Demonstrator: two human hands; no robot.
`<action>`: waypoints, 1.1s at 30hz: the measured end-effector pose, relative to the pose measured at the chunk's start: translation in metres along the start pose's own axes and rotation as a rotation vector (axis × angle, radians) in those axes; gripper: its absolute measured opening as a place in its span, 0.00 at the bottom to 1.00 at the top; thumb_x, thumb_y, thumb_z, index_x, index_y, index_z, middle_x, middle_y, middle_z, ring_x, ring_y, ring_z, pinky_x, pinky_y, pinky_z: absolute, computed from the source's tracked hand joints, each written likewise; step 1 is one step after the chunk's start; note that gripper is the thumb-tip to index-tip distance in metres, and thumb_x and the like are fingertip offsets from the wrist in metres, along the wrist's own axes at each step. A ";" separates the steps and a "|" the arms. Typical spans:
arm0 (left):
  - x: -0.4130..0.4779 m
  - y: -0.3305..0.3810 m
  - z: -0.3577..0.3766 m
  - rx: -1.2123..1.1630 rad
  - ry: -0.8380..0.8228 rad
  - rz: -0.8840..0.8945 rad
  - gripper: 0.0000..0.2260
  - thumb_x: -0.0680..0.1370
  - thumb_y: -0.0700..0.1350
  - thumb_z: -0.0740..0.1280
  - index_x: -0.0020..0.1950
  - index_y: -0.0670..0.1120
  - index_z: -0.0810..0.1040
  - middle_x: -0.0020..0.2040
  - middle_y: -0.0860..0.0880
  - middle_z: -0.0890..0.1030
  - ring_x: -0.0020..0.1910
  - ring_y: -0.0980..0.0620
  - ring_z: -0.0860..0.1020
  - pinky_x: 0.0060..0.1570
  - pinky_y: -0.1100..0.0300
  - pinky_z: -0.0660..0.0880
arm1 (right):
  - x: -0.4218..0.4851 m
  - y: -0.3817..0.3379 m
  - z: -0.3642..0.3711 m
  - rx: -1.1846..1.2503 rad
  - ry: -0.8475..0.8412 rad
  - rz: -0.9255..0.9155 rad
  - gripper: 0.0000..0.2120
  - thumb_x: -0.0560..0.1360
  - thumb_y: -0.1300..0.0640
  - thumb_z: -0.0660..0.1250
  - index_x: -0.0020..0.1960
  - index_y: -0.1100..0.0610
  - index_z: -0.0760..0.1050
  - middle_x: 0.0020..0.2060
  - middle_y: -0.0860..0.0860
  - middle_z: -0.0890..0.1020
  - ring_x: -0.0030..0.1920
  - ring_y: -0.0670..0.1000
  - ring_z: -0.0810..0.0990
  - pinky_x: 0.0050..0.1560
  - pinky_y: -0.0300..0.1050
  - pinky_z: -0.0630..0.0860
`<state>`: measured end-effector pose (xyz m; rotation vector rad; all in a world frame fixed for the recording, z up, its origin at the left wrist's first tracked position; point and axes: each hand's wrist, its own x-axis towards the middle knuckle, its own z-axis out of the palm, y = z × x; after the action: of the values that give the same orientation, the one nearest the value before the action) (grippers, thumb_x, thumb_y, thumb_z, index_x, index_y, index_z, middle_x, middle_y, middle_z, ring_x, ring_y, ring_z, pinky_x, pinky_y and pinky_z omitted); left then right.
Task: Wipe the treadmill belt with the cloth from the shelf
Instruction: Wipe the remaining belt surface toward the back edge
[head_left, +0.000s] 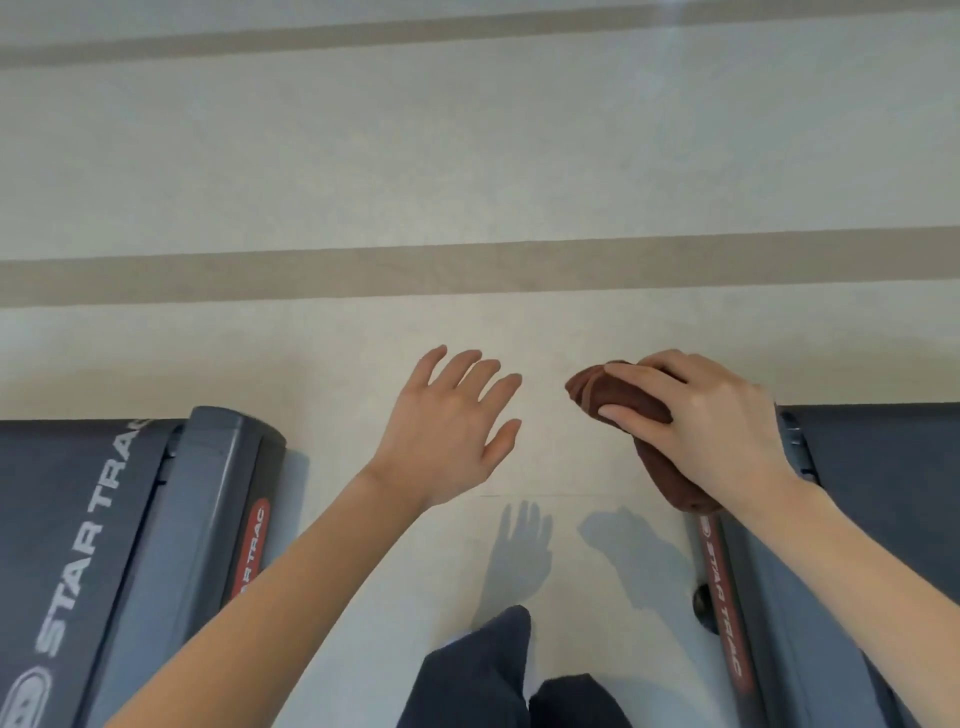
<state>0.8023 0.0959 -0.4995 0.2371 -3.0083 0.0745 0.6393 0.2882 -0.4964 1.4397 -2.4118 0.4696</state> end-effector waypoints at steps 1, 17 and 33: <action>0.006 -0.004 -0.025 -0.021 0.004 -0.020 0.20 0.77 0.53 0.55 0.59 0.45 0.79 0.56 0.45 0.81 0.58 0.43 0.77 0.62 0.44 0.69 | 0.014 -0.003 -0.023 0.003 -0.003 0.007 0.17 0.73 0.41 0.62 0.51 0.50 0.82 0.40 0.49 0.82 0.36 0.54 0.80 0.25 0.39 0.69; 0.085 -0.075 -0.420 -0.150 0.102 0.177 0.19 0.79 0.50 0.56 0.63 0.43 0.76 0.60 0.43 0.78 0.60 0.42 0.76 0.63 0.46 0.67 | 0.187 -0.078 -0.380 -0.020 0.074 0.239 0.16 0.74 0.42 0.64 0.54 0.50 0.81 0.43 0.49 0.82 0.39 0.52 0.81 0.26 0.42 0.74; 0.256 -0.016 -0.487 -0.180 -0.022 0.518 0.20 0.79 0.51 0.54 0.65 0.45 0.76 0.61 0.47 0.77 0.63 0.45 0.74 0.64 0.50 0.65 | 0.203 0.020 -0.464 -0.093 0.210 0.605 0.16 0.75 0.42 0.63 0.54 0.49 0.81 0.43 0.47 0.82 0.38 0.51 0.81 0.25 0.43 0.74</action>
<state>0.6117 0.0698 0.0159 -0.5610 -2.9878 -0.1522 0.5666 0.3315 0.0036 0.5642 -2.6148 0.5918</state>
